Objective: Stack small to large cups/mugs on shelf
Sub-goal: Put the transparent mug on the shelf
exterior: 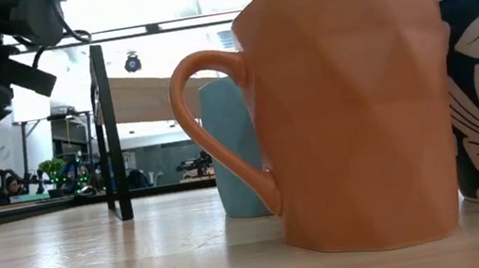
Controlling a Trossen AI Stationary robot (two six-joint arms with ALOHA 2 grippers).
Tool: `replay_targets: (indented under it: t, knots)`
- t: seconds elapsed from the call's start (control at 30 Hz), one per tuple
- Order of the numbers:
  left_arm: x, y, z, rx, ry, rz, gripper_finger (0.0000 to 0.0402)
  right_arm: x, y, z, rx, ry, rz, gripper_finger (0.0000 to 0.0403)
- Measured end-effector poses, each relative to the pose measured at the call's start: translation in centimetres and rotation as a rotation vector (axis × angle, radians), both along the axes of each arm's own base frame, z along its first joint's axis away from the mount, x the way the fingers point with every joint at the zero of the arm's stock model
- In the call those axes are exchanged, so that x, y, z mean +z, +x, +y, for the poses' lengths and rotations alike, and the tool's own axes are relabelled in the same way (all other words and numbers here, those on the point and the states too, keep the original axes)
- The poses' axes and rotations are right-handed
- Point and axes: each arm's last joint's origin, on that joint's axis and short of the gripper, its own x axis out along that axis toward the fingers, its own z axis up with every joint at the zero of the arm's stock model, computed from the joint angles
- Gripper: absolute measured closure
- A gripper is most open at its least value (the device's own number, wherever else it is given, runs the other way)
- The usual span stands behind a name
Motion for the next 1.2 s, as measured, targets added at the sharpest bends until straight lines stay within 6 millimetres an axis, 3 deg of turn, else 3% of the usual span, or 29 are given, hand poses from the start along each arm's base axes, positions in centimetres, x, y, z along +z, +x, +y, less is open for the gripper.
replay_targets:
  t: [0.33,0.63,1.2]
  knots:
    - [0.2,0.1,-1.5,-0.023,-0.006,-0.037,0.0071,0.4,1.5,0.5,0.024,-0.024,-0.03,0.0181]
    - [0.3,0.0,-2.1,-0.038,-0.005,-0.049,0.0071,1.2,2.1,2.3,0.102,0.001,-0.068,0.0181]
    - [0.2,0.1,-2.1,-0.038,-0.001,-0.047,0.0071,-0.7,2.8,2.8,0.077,-0.077,-0.007,0.0181]
